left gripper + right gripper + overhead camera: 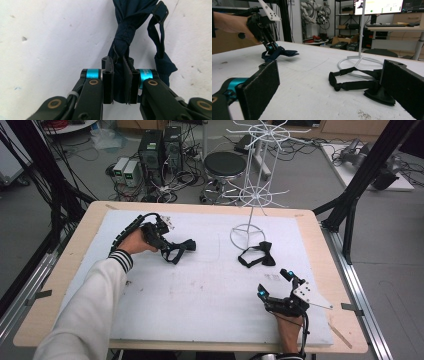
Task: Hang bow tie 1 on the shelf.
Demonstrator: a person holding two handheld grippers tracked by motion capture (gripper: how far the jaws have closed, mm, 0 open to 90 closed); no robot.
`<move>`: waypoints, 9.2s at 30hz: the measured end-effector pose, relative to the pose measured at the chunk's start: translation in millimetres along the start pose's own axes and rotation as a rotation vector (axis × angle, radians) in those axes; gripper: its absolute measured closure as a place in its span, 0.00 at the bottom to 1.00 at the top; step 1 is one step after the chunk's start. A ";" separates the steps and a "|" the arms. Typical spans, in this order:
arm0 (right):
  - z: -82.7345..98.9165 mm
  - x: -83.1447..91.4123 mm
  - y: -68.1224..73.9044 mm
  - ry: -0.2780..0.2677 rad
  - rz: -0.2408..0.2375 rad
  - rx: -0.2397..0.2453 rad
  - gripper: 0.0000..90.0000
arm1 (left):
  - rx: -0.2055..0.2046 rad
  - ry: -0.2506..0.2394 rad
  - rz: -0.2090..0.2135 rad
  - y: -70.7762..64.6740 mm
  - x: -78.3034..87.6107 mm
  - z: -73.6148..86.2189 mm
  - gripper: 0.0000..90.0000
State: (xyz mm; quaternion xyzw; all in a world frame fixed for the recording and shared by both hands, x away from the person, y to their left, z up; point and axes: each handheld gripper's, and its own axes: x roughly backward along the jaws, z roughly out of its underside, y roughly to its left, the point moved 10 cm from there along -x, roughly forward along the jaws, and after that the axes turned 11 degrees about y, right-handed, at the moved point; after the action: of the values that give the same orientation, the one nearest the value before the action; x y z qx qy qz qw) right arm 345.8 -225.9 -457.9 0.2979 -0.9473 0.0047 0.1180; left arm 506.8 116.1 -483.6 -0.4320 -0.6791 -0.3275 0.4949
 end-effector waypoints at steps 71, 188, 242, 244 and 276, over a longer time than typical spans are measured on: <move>-106.6 -23.5 69.2 0.146 -0.510 0.019 0.02 | -0.190 -0.573 0.064 -127.7 98.2 -45.8 0.88; -178.9 -51.0 29.8 0.014 -0.392 -0.029 0.96 | 0.160 -0.934 -0.117 -92.9 89.5 61.3 0.02; -188.7 -81.9 -30.0 0.067 -0.130 0.033 0.95 | 0.266 -1.057 -0.225 -84.2 67.3 113.6 0.02; -188.0 -82.2 -29.6 0.074 -0.123 0.037 0.95 | 0.262 -1.058 -0.225 -84.3 67.4 113.7 0.02; -190.4 -77.1 -35.8 0.093 0.051 0.082 0.12 | 0.261 -1.053 -0.225 -85.5 67.3 114.4 0.02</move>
State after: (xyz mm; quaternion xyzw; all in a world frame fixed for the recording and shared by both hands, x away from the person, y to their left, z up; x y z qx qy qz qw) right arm 469.3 -196.8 -292.5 0.2776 -0.9471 0.0603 0.1495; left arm 375.2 198.3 -454.6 -0.3972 -0.9118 -0.0309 0.0998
